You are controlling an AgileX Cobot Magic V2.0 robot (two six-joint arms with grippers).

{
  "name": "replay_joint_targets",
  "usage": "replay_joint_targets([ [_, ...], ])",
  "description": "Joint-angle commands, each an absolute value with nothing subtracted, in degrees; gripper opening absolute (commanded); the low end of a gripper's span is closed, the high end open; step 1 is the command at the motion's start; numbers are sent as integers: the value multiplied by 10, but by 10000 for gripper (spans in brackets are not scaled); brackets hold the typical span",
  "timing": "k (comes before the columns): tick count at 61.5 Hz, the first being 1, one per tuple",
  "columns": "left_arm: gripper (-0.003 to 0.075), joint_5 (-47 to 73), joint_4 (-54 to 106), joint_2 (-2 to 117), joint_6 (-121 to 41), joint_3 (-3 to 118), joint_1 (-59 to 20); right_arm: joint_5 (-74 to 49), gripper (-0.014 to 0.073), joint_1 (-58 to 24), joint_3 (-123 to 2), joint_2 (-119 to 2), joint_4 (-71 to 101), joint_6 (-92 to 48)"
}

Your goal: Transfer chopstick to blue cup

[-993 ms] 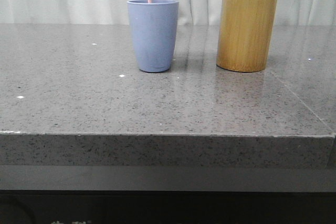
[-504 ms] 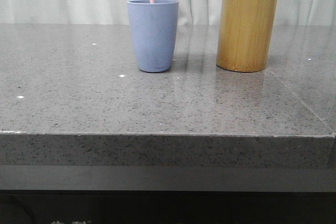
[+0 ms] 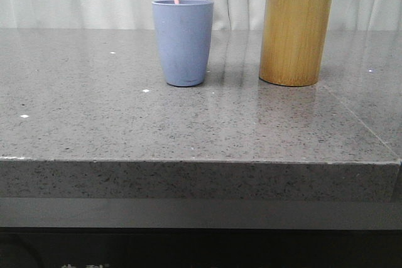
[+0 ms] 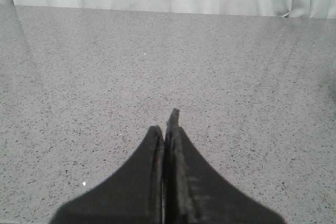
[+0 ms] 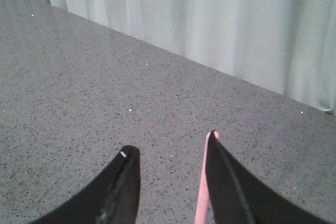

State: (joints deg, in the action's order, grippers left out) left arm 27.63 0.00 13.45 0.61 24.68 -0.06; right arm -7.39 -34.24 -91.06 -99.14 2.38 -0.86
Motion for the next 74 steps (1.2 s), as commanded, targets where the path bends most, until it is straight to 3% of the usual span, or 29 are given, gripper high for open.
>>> replay_joint_targets([
  [1,-19,226,0,139,11,262,0,-27,330,-341,-929,-947,21,-12],
  [8,-19,226,0,139,11,262,0,-39,289,-341,-929,-928,21,-12],
  [19,-19,226,0,139,11,262,0,-74,19,-338,-929,-904,18,-12],
  [24,-19,226,0,139,11,262,0,-97,-30,-327,-929,-892,18,-12],
  [38,-19,226,0,139,11,261,0,-214,-34,-253,-929,-841,18,-12],
  [56,-19,227,0,139,11,261,0,-381,-68,-88,-929,-751,-3,-12],
  [74,-19,227,0,139,11,261,0,-423,-69,-26,-861,-646,-19,-12],
])
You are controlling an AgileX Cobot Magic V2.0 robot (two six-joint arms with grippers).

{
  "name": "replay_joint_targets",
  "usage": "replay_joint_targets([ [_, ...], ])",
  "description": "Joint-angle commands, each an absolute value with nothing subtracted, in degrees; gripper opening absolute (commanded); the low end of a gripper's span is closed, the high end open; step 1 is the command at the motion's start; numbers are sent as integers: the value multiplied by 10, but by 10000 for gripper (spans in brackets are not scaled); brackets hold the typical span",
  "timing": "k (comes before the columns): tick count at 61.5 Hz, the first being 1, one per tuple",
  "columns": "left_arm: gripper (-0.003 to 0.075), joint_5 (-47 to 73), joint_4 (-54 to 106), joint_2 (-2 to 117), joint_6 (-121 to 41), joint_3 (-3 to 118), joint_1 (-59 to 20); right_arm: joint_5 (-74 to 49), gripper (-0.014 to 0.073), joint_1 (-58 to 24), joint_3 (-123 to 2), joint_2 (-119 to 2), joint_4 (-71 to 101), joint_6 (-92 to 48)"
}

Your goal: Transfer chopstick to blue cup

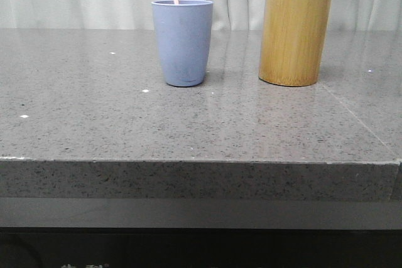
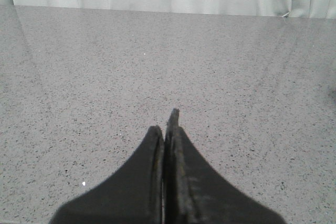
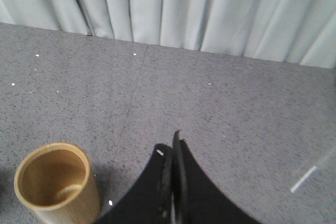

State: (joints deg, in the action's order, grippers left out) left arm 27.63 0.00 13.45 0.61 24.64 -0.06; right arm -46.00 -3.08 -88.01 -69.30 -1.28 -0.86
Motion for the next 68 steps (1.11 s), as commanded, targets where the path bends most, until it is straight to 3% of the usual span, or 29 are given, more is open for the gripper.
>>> replay_joint_targets([
  [1,-19,227,0,139,11,261,0,-417,-69,-26,-852,-635,-19,-12],
  [42,-19,230,0,139,11,258,0,-187,-69,-26,-359,-188,-7,-12],
  [55,-19,230,0,139,11,258,0,-182,-69,-26,-281,-78,-3,-12],
  [68,-19,230,0,139,11,258,0,-179,-69,-26,-266,-50,0,-12],
])
